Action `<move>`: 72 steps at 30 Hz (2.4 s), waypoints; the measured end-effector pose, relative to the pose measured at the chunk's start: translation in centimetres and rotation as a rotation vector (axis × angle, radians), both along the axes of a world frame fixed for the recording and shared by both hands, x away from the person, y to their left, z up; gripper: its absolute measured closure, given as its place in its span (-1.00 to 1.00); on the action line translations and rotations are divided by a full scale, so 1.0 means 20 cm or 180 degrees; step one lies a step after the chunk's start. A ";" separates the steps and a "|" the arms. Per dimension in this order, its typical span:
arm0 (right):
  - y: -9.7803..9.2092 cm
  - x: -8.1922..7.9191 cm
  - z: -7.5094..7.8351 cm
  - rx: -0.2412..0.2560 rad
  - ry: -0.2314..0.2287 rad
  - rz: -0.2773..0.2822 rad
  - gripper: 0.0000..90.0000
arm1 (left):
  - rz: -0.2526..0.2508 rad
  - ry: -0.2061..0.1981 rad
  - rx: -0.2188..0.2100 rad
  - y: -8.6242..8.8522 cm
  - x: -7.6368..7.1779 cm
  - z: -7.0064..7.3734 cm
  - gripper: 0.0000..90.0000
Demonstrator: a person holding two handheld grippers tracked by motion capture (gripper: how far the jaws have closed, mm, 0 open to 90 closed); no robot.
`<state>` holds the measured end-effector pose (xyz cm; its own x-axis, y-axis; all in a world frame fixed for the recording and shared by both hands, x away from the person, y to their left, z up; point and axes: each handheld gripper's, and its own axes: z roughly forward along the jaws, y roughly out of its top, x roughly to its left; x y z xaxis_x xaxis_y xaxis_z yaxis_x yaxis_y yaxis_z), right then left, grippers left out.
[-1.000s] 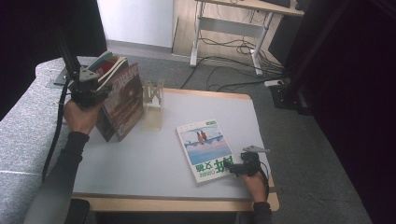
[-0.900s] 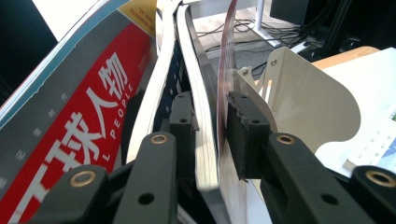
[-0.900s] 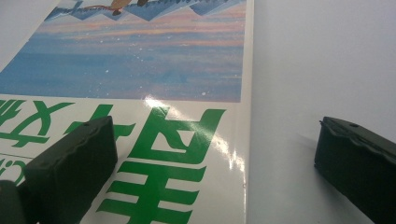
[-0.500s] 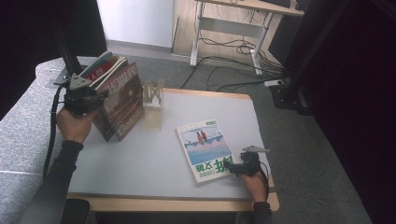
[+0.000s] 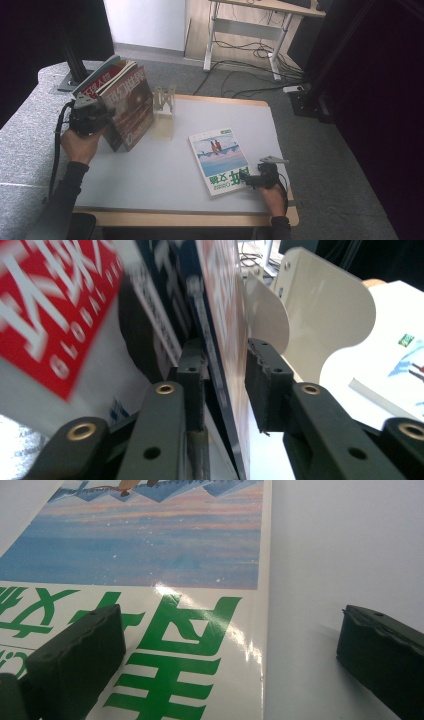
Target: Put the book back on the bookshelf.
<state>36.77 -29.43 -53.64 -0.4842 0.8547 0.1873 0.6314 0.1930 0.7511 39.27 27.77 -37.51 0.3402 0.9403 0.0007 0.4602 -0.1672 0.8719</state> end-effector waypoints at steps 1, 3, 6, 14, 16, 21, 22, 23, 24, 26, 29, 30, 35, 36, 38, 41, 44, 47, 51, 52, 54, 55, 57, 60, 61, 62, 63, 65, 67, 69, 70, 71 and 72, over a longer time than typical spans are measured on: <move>0.00 0.00 0.00 0.0000 0.0000 0.0000 -1.00 | -0.0007 0.0013 -0.0015 0.00 -0.01 -0.02 0.60; 0.00 0.00 0.00 -0.0003 0.0003 0.0002 -1.00 | -0.0022 0.0040 -0.0051 0.00 -0.01 -0.06 0.64; 0.00 0.00 0.00 0.0000 0.0005 -0.0001 -1.00 | -0.0028 0.0098 -0.0119 0.00 -0.02 -0.12 0.70; 0.00 0.00 0.00 0.0002 0.0007 -0.0002 -1.00 | -0.0036 0.0207 -0.0140 -0.01 -0.03 -0.24 0.80; 0.00 0.00 0.00 0.0003 0.0007 -0.0002 -1.00 | -0.0033 0.0233 -0.0122 -0.01 -0.03 -0.27 0.82; 0.00 0.00 0.00 0.0004 0.0010 -0.0003 -1.00 | -0.0026 0.0233 -0.0207 -0.01 -0.04 -0.32 0.85; 0.00 0.00 0.00 0.0003 0.0007 -0.0002 -1.00 | -0.0027 0.0234 -0.0217 0.00 -0.05 -0.32 0.85; 0.00 0.00 0.00 0.0007 0.0006 -0.0005 -1.00 | -0.0027 0.0236 -0.0216 0.00 -0.05 -0.32 0.85; 0.00 0.00 0.00 0.0004 0.0010 -0.0003 -1.00 | -0.0028 0.0242 -0.0218 0.00 -0.05 -0.32 0.85; 0.00 0.00 0.00 0.0008 0.0006 -0.0006 -1.00 | -0.0026 0.0246 -0.0195 0.00 -0.06 -0.33 0.86; 0.00 0.00 0.00 0.0005 0.0009 -0.0005 -1.00 | -0.0032 0.0296 -0.0156 -0.01 -0.06 -0.36 0.86; 0.00 0.00 0.00 0.0008 0.0007 -0.0006 -1.00 | -0.0040 0.0311 -0.0160 0.00 -0.07 -0.37 0.86; 0.00 0.00 0.00 0.0003 0.0008 -0.0002 -1.00 | -0.0046 0.0353 -0.0227 0.01 -0.06 -0.38 0.88; 0.00 0.00 0.00 0.0003 0.0008 -0.0002 -1.00 | -0.0047 0.0356 -0.0241 0.01 -0.06 -0.38 0.88; 0.00 0.00 0.00 0.0003 0.0007 -0.0002 -1.00 | -0.0039 0.0359 -0.0248 0.01 -0.05 -0.38 0.89; 0.00 0.00 0.00 0.0004 0.0010 -0.0004 -1.00 | -0.0017 0.0351 -0.0272 0.01 -0.05 -0.38 0.89; 0.00 0.00 0.00 0.0005 0.0009 -0.0005 -1.00 | -0.0004 0.0357 -0.0314 0.01 -0.03 -0.38 0.90; 0.00 0.00 0.00 0.0003 0.0008 -0.0002 -1.00 | 0.0026 0.0360 -0.0336 0.02 -0.02 -0.38 0.89; 0.00 0.00 0.00 0.0005 0.0010 -0.0004 -1.00 | 0.0032 0.0364 -0.0339 0.02 -0.02 -0.39 0.89; 0.00 0.00 0.00 0.0005 0.0010 -0.0004 -1.00 | 0.0015 0.0366 -0.0331 0.02 -0.02 -0.39 0.89; 0.00 0.00 0.00 0.0005 0.0010 -0.0004 -1.00 | -0.0012 0.0363 -0.0317 0.01 -0.03 -0.39 0.88; 0.00 0.00 0.00 0.0005 0.0010 -0.0004 -1.00 | -0.0025 0.0348 -0.0293 0.00 -0.04 -0.39 0.88; 0.00 0.00 0.00 0.0005 0.0010 -0.0004 -1.00 | -0.0062 0.0341 -0.0296 0.00 -0.05 -0.39 0.88; 0.00 0.00 0.00 0.0005 0.0010 -0.0004 -1.00 | -0.0095 0.0323 -0.0314 -0.01 -0.06 -0.39 0.80; 0.00 0.00 0.00 0.0005 0.0010 -0.0004 -1.00 | -0.0108 0.0320 -0.0319 -0.01 -0.06 -0.39 0.77; 0.00 0.00 0.00 0.0005 0.0010 -0.0003 -1.00 | -0.0120 0.0315 -0.0324 -0.01 -0.06 -0.39 0.74; 0.00 0.00 0.00 0.0005 0.0009 -0.0004 -1.00 | -0.0127 0.0306 -0.0317 -0.01 -0.07 -0.39 0.72; 0.00 0.00 0.00 0.0005 0.0009 -0.0003 -1.00 | -0.0142 0.0298 -0.0303 -0.01 -0.08 -0.38 0.66; 0.00 0.00 0.00 0.0008 0.0006 -0.0005 -1.00 | -0.0152 0.0286 -0.0291 -0.01 -0.08 -0.38 0.57; 0.00 0.00 0.00 0.0004 0.0009 -0.0003 -1.00 | -0.0178 0.0266 -0.0310 -0.01 -0.09 -0.38 0.47; 0.00 0.00 0.00 0.0004 0.0009 -0.0003 -1.00 | -0.0203 0.0261 -0.0336 -0.01 -0.09 -0.38 0.42; 0.00 0.00 0.00 0.0004 0.0009 -0.0004 -1.00 | -0.0238 0.0261 -0.0357 0.00 -0.09 -0.38 0.35; 0.00 0.00 0.00 0.0004 0.0009 -0.0003 -1.00 | -0.0284 0.0268 -0.0385 0.00 -0.09 -0.37 0.30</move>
